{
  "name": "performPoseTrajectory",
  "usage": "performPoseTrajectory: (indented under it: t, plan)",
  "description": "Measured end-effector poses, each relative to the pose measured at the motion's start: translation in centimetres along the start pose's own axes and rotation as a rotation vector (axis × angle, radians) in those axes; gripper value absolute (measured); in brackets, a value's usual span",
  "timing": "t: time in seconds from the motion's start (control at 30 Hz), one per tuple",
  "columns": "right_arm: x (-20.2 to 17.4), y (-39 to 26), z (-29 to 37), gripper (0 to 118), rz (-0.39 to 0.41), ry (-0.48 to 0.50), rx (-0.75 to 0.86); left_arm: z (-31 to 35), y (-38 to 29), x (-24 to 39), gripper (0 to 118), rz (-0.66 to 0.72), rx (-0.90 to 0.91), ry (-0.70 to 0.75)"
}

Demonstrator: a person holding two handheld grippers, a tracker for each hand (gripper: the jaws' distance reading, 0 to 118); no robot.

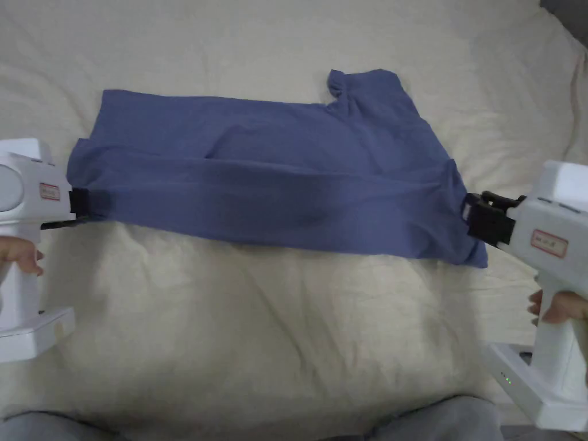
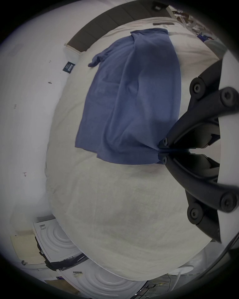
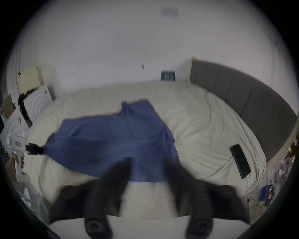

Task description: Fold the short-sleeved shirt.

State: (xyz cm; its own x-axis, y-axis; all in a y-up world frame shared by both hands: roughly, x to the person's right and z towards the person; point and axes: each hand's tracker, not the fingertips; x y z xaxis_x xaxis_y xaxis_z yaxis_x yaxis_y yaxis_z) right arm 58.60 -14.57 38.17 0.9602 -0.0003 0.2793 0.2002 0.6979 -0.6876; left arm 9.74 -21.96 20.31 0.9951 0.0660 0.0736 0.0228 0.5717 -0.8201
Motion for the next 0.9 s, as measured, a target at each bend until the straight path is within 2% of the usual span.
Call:
performPoseTrajectory:
  t: [0.03, 0.07, 0.1, 0.23, 0.27, 0.37, 0.4, 0.47, 0.5, 0.53, 0.57, 0.6, 0.63, 0.67, 0.7, 0.8, 0.9]
  plan:
    - [0.4, 0.8, -1.4, 88, 0.022, -0.002, -0.065, 0.2, 0.1, 0.0, 4, 0.003, 0.005, -0.002]
    - [0.8, 0.9, -2.8, 111, 0.022, 0.006, -0.082, 0.4, 0.2, -0.2, 4, 0.006, 0.008, -0.006]
    - [1.0, 1.1, -3.9, 118, 0.027, -0.003, -0.109, 0.4, 0.2, -0.2, 4, 0.006, 0.009, -0.008]
    - [1.6, 1.4, -8.9, 118, 0.048, -0.077, -0.228, 0.2, 0.2, 0.0, 4, -0.009, 0.003, 0.001]
    - [1.7, 1.3, -10.2, 118, 0.039, -0.117, -0.263, 0.1, 0.1, 0.0, 4, -0.007, -0.001, 0.004]
    - [2.2, 0.2, -12.9, 117, 0.012, -0.144, -0.341, -0.2, -0.2, 0.1, 4, -0.008, -0.014, 0.015]
    - [2.3, -0.2, -13.4, 100, 0.005, -0.166, -0.364, -0.3, -0.2, 0.1, 4, -0.011, -0.02, 0.02]
    - [2.6, -1.0, -14.2, 55, -0.001, -0.201, -0.388, -0.3, -0.4, 0.3, 4, -0.014, -0.029, 0.028]
    - [2.9, -1.2, -14.2, 28, -0.022, -0.172, -0.388, -0.3, -0.4, 0.4, 4, -0.016, -0.034, 0.029]
    - [3.0, -1.4, -14.0, 7, -0.084, -0.113, -0.396, -0.2, -0.4, 0.4, 4, -0.019, -0.041, 0.03]
    - [2.9, -1.2, -13.5, 7, -0.109, -0.084, -0.397, -0.1, -0.3, 0.4, 4, -0.023, -0.046, 0.036]
    - [2.6, -0.9, -13.1, 7, -0.075, -0.109, -0.4, 0.1, -0.1, 0.4, 4, -0.027, -0.048, 0.051]
    - [2.3, -0.5, -12.6, 7, 0.001, -0.1, -0.403, 0.4, 0.2, 0.3, 4, -0.031, -0.051, 0.053]
    - [2.3, 0.0, -11.7, 7, 0.042, -0.088, -0.396, 0.9, 0.6, 0.2, 4, -0.032, -0.053, 0.05]
    - [2.7, 0.6, -10.6, 7, 0.037, -0.075, -0.37, 1.8, 0.9, 0.0, 4, -0.032, -0.046, 0.043]
    - [4.2, 1.8, -6.9, 7, -0.072, 0.014, -0.3, 4.8, 1.1, -0.6, 4, -0.028, -0.004, 0.01]
    - [5.3, 1.7, -2.6, 7, -0.099, 0.063, -0.243, 8.2, 0.2, -1.9, 4, -0.032, 0.021, -0.012]
